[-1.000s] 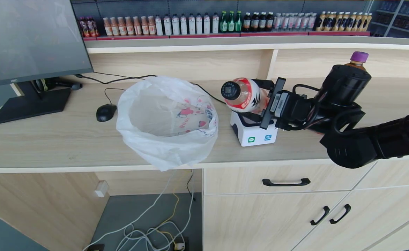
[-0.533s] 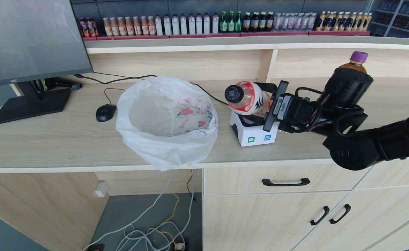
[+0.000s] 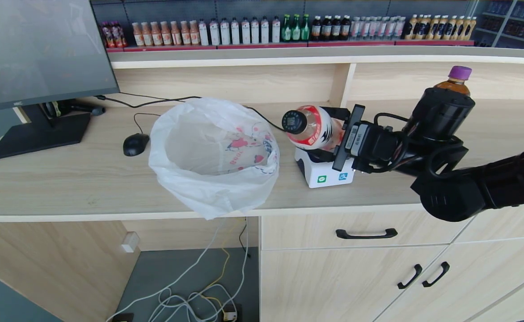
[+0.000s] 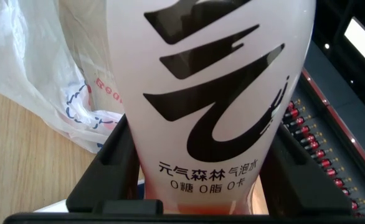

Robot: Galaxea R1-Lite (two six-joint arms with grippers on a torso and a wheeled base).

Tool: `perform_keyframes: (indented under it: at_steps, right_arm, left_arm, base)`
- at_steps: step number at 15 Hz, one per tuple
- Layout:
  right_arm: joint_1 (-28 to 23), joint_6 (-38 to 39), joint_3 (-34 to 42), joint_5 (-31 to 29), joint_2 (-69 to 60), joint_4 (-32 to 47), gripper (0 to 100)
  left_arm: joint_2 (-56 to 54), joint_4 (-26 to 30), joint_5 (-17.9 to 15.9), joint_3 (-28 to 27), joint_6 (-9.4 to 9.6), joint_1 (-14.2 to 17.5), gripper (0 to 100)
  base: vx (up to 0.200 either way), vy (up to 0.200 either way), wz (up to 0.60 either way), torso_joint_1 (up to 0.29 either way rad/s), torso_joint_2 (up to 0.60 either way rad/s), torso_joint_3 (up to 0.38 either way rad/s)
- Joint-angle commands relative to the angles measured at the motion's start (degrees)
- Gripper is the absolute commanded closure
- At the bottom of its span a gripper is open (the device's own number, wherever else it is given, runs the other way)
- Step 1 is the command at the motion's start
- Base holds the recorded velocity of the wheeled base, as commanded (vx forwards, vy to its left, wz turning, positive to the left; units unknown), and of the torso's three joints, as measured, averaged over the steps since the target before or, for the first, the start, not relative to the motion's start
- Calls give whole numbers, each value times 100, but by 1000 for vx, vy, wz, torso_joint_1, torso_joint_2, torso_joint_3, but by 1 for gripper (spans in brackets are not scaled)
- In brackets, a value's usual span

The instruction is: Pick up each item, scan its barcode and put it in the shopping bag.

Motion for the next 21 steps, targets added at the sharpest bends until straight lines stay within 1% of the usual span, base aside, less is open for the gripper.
perform_keyframes:
  at_steps: [1,8,11,14,15,17,21]
  right_arm:
    - [15,0,-1,-4,-27,0,100]
    - [15,27,34,-12,-44,0,100]
    - [33,44,34,-135,-123,0,100]
    - [174,308,104,-698,-449,-9,100]
    - [182,352,113,-724,-475,-9,100]
    - [244,756,148,-1049,-572,-132,100]
    - [349,1934,368,-1629,-422,-1204,100]
  left_arm:
    - [-2,0,1,1,2,0,0]
    - [-2,0,1,1,2,0,0]
    - [-2,0,1,1,2,0,0]
    - [-2,0,1,1,2,0,0]
    - [-2,0,1,1,2,0,0]
    - [-2,0,1,1,2,0,0]
    - [-2,0,1,1,11,0,0]
  base:
    - [0,0,0,0,0,0]
    - [0,0,0,0,0,0]
    - [0,0,0,0,0,0]
    - [0,0,0,0,0,0]
    - [0,0,0,0,0,0]
    - [0,0,0,0,0,0]
    - [0,0,0,0,0,0]
